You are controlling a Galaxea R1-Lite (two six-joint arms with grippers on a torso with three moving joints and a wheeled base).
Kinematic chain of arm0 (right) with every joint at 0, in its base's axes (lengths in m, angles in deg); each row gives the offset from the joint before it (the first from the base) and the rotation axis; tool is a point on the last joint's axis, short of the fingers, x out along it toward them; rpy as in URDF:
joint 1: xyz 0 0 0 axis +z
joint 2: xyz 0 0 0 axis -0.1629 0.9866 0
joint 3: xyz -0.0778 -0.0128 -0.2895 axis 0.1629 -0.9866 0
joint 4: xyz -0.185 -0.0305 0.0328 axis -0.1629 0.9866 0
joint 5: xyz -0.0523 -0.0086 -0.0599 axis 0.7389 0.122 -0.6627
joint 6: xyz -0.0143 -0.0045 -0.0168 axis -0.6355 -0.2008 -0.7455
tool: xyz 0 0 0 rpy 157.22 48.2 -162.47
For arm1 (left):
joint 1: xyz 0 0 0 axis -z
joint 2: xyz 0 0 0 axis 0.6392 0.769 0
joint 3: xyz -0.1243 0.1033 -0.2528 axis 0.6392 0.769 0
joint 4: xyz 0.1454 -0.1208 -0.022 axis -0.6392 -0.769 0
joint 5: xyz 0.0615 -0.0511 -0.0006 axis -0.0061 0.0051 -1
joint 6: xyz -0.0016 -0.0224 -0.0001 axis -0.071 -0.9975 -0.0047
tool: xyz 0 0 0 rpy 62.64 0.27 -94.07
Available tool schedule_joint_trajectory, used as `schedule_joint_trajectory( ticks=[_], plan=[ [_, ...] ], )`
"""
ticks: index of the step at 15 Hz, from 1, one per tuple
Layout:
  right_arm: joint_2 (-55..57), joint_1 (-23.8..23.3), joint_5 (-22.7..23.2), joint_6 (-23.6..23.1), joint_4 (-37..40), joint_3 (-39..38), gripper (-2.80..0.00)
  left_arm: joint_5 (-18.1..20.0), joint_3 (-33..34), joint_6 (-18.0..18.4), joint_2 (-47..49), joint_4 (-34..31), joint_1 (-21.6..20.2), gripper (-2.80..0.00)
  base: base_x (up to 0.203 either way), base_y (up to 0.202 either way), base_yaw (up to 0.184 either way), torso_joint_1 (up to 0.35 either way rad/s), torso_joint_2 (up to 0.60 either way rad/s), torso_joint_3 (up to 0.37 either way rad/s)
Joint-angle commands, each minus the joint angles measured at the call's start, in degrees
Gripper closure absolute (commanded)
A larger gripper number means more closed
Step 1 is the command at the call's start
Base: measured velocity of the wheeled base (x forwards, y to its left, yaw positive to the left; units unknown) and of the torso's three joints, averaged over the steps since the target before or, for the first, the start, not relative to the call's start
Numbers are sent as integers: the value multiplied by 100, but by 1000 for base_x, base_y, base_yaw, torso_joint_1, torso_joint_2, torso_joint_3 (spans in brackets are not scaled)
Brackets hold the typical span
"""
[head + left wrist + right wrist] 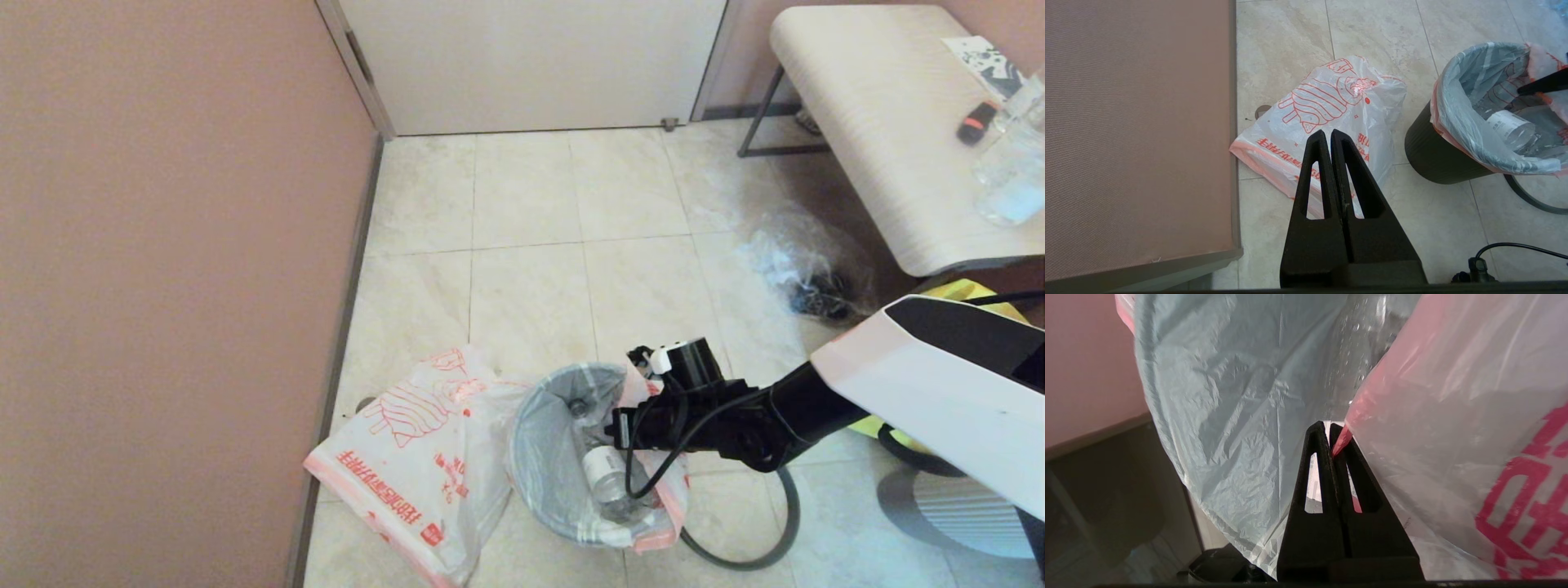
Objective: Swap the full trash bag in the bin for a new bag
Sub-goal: Place the trash bag on the floor
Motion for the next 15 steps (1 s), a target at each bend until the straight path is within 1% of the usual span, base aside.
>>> schedule_joint_trajectory(
  ticks=[1, 4, 9, 10, 11, 12, 13, 14, 15],
  plan=[
    [-125, -63, 6, -1, -14, -3, 0, 2, 0, -2, 7, -3, 0, 0, 0, 0, 0, 0, 0, 0],
    [-166, -148, 6, -29, -14, -14, 0, 2, 0, -2, 7, -3, 0, 0, 0, 0, 0, 0, 0, 0],
    [-175, -80, 4, -97, -45, -88, 0, 0, 1, -2, 7, -3, 0, 0, 0, 0, 0, 0, 0, 0],
    [-183, -64, -25, -90, -25, -96, 0, 19, 10, 77, 7, -14, 0, 0, 0, 0, 0, 0, 0, 0],
    [-193, -44, -65, -90, -15, -126, 0, 151, 14, 396, 6, -26, 3, 0, 0, 0, 0, 0, 0, 0],
    [-193, -51, -136, -90, -23, -149, 0, 353, -1, 536, 34, -66, 4, 0, 0, 0, 0, 0, 0, 0],
    [-219, -53, -204, -89, -23, -187, 0, 357, -11, 658, 121, -54, 7, 0, 0, 0, 0, 0, 0, 0],
    [-233, -53, -217, -88, -29, -232, 0, 407, -77, 802, 118, -38, 5, 0, 0, 0, 0, 0, 0, 0],
    [-231, -53, -222, -90, -41, -263, 0, 513, -371, 834, 285, -50, 3, 0, 0, 0, 0, 0, 0, 0]
  ],
)
